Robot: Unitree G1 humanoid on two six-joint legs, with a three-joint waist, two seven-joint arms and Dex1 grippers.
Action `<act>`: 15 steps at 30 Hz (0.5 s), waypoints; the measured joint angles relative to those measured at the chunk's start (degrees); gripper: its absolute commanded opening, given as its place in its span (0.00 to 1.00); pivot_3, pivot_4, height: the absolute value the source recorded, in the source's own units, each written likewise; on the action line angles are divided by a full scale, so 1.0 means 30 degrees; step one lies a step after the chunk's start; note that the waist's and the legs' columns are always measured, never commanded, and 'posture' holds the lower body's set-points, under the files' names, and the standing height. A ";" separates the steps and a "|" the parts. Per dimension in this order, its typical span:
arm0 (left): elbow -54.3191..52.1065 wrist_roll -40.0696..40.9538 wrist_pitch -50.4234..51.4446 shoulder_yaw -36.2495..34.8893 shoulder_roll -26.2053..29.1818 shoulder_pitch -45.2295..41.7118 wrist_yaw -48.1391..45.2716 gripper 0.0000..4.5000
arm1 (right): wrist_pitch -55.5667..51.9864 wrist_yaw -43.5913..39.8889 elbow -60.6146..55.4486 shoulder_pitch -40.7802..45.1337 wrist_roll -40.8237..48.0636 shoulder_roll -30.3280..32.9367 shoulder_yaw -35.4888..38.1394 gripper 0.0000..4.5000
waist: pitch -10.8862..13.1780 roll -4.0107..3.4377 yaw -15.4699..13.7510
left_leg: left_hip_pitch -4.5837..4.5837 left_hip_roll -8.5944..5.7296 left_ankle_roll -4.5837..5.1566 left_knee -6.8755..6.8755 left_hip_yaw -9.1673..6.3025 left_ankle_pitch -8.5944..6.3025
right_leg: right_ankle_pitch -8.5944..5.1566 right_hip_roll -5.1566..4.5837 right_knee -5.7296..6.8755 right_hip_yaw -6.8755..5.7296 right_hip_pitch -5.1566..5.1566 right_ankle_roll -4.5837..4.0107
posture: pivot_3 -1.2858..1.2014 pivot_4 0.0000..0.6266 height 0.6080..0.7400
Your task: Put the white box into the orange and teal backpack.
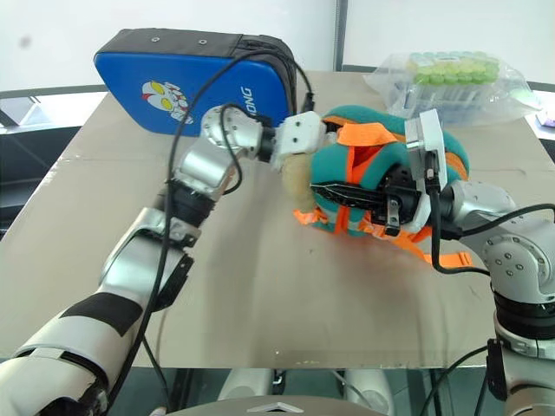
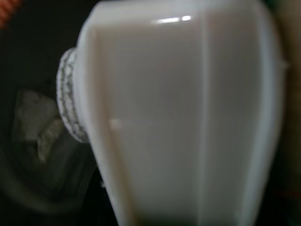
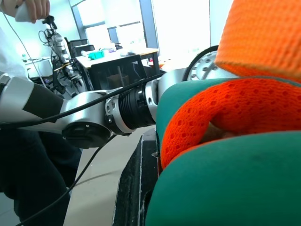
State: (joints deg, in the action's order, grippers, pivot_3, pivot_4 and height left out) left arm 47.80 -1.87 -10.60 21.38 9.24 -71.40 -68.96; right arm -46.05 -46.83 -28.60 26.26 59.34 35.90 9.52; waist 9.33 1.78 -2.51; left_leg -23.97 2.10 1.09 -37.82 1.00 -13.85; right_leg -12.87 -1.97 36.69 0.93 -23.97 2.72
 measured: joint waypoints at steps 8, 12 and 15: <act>-0.0209 0.1802 0.2655 -0.2189 -0.0294 0.1287 -0.0939 0.99 | 0.0589 0.1253 -0.1533 -0.1575 -0.0810 -0.0079 0.0004 0.00 | 0.0000 -0.0007 0.0517 | -0.0019 0.0013 0.0169 -0.0162 0.0010 -0.0101 | -0.0008 0.0000 0.0043 0.0038 0.0029 0.0017 | 0.52 0.24 1.00; -0.6422 0.5775 1.0776 -0.4001 0.4070 0.3750 -0.3772 0.99 | 0.0883 0.1604 -0.1789 -0.2428 -0.0958 -0.0029 0.0049 0.00 | 0.0036 -0.0042 0.1492 | 0.0029 0.0064 0.0168 -0.0119 -0.0036 -0.0100 | -0.0008 0.0061 0.0108 0.0116 -0.0012 0.0011 | 0.52 0.24 1.00; -0.8924 0.8490 1.6307 -0.6109 0.7007 0.4166 -0.4300 0.99 | 0.0913 0.1752 -0.1765 -0.3031 -0.1125 0.0161 0.0160 0.00 | 0.0054 -0.0068 0.1588 | 0.0041 0.0076 0.0168 -0.0103 -0.0066 -0.0100 | -0.0013 0.0088 0.0133 0.0053 -0.0018 0.0008 | 0.52 0.24 1.00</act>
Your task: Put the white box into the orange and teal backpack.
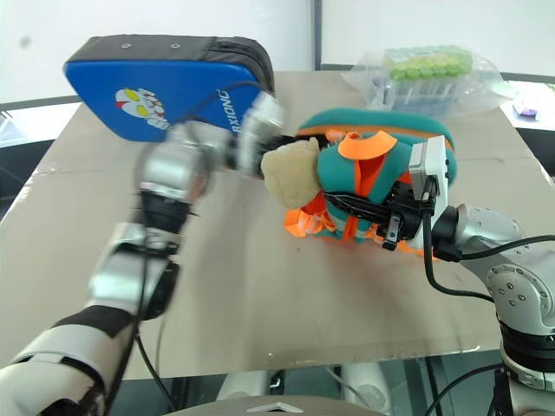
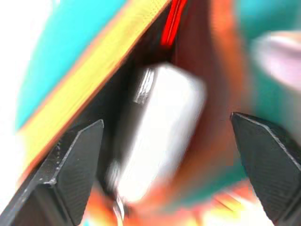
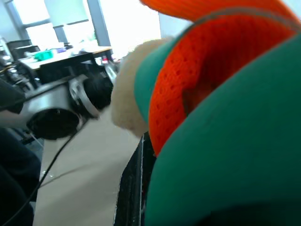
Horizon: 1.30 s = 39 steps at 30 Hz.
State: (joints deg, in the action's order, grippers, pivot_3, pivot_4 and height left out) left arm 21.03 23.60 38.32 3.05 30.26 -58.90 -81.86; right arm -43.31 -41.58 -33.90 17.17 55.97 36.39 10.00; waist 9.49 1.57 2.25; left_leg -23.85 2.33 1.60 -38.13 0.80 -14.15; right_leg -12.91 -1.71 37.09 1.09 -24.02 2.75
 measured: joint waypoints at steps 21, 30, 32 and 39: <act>-0.2661 0.9630 1.4411 -0.5587 -0.2274 -0.0152 0.6892 0.99 | 0.0187 0.0720 -0.0546 -0.1052 -0.1470 0.0458 -0.1403 0.00 | 0.0019 -0.0008 -0.0353 | 0.0037 -0.0021 -0.0003 -0.0053 0.0032 0.0001 | 0.0018 0.0028 -0.0015 0.0062 0.0060 0.0036 | 0.52 0.24 1.00; -0.6271 1.1113 1.6419 -0.4751 -0.1527 0.3137 0.8097 0.99 | 0.0397 0.0961 -0.0184 -0.0364 -0.1603 0.0085 -0.1488 0.00 | 0.0021 -0.0004 -0.0684 | 0.0003 -0.0072 -0.0011 -0.0090 0.0052 0.0004 | 0.0026 -0.0114 -0.0067 0.0113 0.0079 0.0051 | 0.52 0.24 1.00; -0.7299 1.1011 1.5721 -0.3717 -0.2553 0.3541 0.8727 0.99 | 0.0393 0.0808 0.0168 0.0045 -0.1542 0.0084 -0.1506 0.00 | 0.0022 -0.0002 -0.0740 | 0.0005 -0.0083 -0.0010 -0.0101 0.0070 0.0004 | 0.0030 -0.0119 -0.0084 0.0132 0.0094 0.0054 | 0.52 0.24 1.00; -0.7547 1.1186 1.4566 -0.4069 -0.4181 0.3585 1.0473 0.64 | 0.0387 0.0710 0.0266 0.0214 -0.1479 -0.0056 -0.1591 0.00 | 0.0021 -0.0003 -0.0519 | 0.0036 -0.0067 -0.0009 -0.0071 0.0095 0.0004 | 0.0030 -0.0045 -0.0060 0.0112 0.0090 0.0051 | 0.52 0.24 1.00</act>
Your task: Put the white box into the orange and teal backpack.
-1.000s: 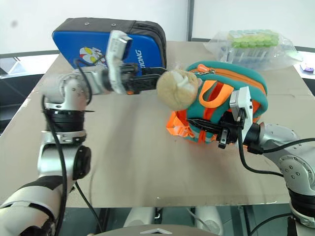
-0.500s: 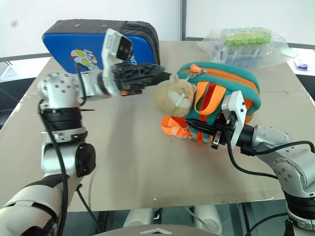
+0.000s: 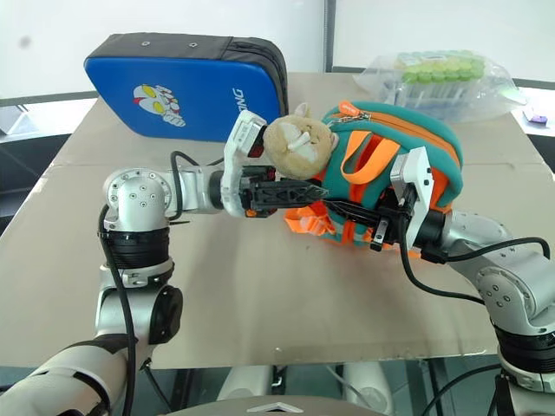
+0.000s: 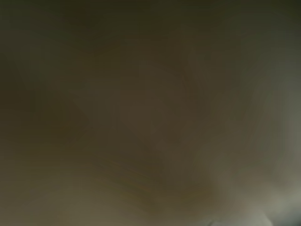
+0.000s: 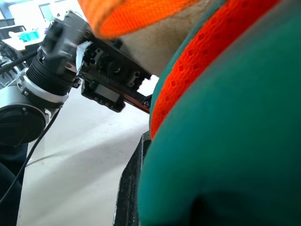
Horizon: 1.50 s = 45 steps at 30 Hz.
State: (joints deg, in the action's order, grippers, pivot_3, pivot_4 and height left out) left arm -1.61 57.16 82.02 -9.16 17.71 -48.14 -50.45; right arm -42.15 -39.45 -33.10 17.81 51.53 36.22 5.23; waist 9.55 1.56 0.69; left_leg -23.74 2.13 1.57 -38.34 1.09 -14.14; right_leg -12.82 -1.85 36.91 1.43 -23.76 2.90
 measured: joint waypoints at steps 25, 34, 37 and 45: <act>0.3090 0.5958 0.1045 -0.5855 -0.1195 0.0143 0.8918 0.79 | 0.0133 0.0122 0.0060 -0.0550 -0.0705 0.0115 0.0050 0.00 | -0.0002 0.0005 -0.0153 | -0.0014 -0.0022 -0.0001 -0.0020 -0.0013 0.0000 | 0.0003 -0.0042 -0.0004 -0.0012 0.0011 0.0006 | 0.52 0.24 1.00; 0.6723 1.2411 -0.2695 -0.7401 -0.3818 -0.1251 1.7784 0.79 | 0.0381 0.0026 -0.0014 -0.1172 -0.1108 0.0357 0.0077 0.00 | -0.0003 0.0007 -0.0156 | -0.0008 -0.0023 -0.0002 -0.0014 -0.0059 0.0000 | 0.0005 -0.0051 -0.0004 0.0004 0.0012 0.0005 | 0.52 0.24 1.00; 0.6756 1.2879 -0.3877 -0.7076 -0.4535 -0.1253 1.9491 0.79 | 0.0414 0.0028 -0.0067 -0.1374 -0.1130 0.0495 0.0114 0.00 | -0.0004 0.0009 -0.0225 | -0.0007 -0.0037 -0.0002 -0.0014 -0.0036 0.0001 | 0.0005 -0.0052 -0.0005 0.0004 0.0015 0.0004 | 0.52 0.24 1.00; 0.6784 1.3124 -0.5020 -0.5705 -0.5084 -0.1236 2.0291 0.01 | 0.0654 0.0044 -0.0079 -0.1694 -0.1250 0.0550 0.0173 0.00 | -0.0006 0.0012 -0.0507 | -0.0007 -0.0058 -0.0005 -0.0020 -0.0003 0.0003 | 0.0005 -0.0051 -0.0014 -0.0008 0.0031 0.0003 | 0.52 0.24 1.00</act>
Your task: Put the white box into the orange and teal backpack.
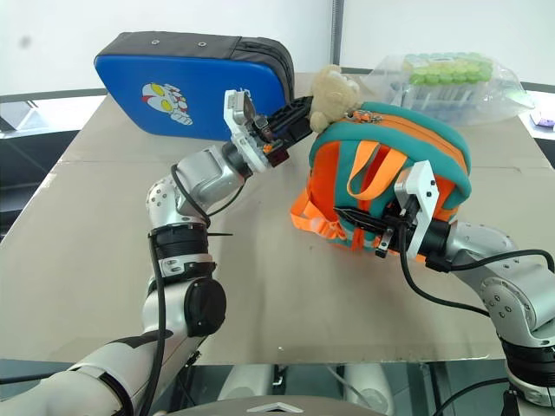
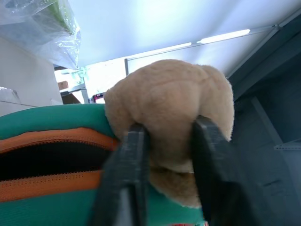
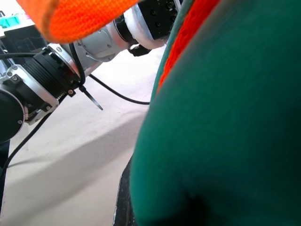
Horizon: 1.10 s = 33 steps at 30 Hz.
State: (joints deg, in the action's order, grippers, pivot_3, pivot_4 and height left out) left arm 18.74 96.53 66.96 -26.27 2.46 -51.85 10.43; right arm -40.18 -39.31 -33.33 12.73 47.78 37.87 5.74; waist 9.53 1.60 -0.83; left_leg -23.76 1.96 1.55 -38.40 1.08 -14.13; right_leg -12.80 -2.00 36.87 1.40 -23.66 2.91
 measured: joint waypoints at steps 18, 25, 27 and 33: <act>-0.4245 -1.0621 -0.7784 0.2274 0.5780 0.5262 -0.7967 0.00 | 0.1685 0.6227 0.3605 0.3641 -0.1770 -0.3449 0.2520 0.00 | -0.0014 -0.0036 0.0413 | 0.0001 0.0031 -0.0058 0.0054 0.0031 0.0033 | 0.0003 0.0018 -0.0029 0.0008 -0.0020 -0.0012 | 0.52 0.24 1.00; -0.3605 -1.5289 -0.9884 0.4700 0.4978 0.8911 -0.7483 0.00 | 0.1928 0.8451 0.5548 0.5205 -0.2518 -0.4592 0.2607 0.00 | -0.0019 -0.0029 0.0347 | 0.0000 0.0035 -0.0052 0.0050 0.0043 0.0029 | 0.0004 0.0001 -0.0024 0.0014 -0.0020 -0.0010 | 0.52 0.24 1.00; -0.3784 -1.6057 -1.0012 0.5319 0.4488 0.9373 -0.7283 0.00 | 0.1931 0.8872 0.5978 0.5488 -0.2634 -0.4596 0.2608 0.00 | -0.0021 -0.0030 0.0273 | 0.0005 0.0034 -0.0051 0.0044 0.0047 0.0029 | 0.0004 -0.0003 -0.0020 0.0015 -0.0016 -0.0010 | 0.52 0.24 1.00; -0.3159 -1.8177 -1.1608 0.6549 0.2593 0.8396 -0.7147 0.00 | 0.1947 1.1153 0.6954 0.7111 -0.1555 -0.5612 0.3990 0.00 | -0.0025 -0.0035 -0.0027 | -0.0001 0.0014 -0.0050 0.0020 0.0034 0.0030 | 0.0012 -0.0001 -0.0012 0.0015 -0.0002 -0.0011 | 0.52 0.24 1.00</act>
State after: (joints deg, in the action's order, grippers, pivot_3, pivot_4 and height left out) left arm 9.26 42.00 32.13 -6.62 10.24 -26.66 -11.01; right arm -34.34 -5.86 -12.47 34.06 43.12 21.03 17.71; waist 9.46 1.50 -0.91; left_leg -23.76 2.00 1.40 -38.34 1.18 -14.04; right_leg -12.76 -2.00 36.83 1.45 -23.67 2.88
